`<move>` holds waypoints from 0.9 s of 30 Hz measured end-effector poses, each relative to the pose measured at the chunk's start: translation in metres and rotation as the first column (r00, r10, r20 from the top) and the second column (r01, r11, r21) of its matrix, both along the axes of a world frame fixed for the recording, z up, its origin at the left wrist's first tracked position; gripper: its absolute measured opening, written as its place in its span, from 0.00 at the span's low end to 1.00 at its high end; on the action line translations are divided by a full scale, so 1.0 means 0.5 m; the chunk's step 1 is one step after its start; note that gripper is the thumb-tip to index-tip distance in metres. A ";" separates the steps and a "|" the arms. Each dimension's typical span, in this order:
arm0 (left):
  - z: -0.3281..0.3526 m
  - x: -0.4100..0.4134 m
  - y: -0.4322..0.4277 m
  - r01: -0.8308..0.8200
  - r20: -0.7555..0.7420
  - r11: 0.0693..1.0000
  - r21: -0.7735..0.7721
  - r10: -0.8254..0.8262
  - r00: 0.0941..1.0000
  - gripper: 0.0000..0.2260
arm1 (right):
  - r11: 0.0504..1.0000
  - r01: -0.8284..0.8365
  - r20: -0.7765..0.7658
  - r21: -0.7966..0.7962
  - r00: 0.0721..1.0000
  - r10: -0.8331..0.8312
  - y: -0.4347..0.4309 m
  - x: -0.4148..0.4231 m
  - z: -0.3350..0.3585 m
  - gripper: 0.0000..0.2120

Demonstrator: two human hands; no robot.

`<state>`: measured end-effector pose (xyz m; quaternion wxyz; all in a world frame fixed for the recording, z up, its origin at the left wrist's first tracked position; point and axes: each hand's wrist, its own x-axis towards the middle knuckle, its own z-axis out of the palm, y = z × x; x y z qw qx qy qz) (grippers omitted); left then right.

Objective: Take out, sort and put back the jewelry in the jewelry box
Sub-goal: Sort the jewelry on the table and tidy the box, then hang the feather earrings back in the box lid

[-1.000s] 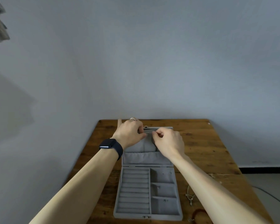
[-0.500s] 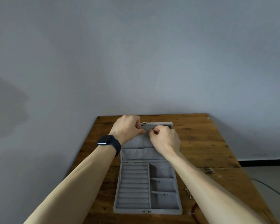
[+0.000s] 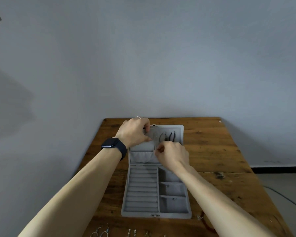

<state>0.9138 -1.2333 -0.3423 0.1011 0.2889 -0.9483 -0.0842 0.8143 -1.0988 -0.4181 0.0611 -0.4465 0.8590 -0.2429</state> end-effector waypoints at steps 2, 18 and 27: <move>-0.001 0.003 0.002 0.000 0.004 1.000 -0.017 0.000 1.000 0.13 | 1.000 -0.003 -0.048 0.016 0.999 0.003 0.007 0.001 -0.005 0.10; 0.012 0.081 0.052 -0.051 -0.079 0.998 -0.033 0.048 0.996 0.22 | 0.969 -0.133 -0.273 -0.210 0.959 0.072 0.093 0.048 0.029 0.15; -0.049 0.293 0.206 -0.095 -0.268 0.994 0.049 0.105 0.958 0.22 | 0.898 -0.194 -0.163 -0.395 0.977 0.140 0.243 0.200 0.036 0.14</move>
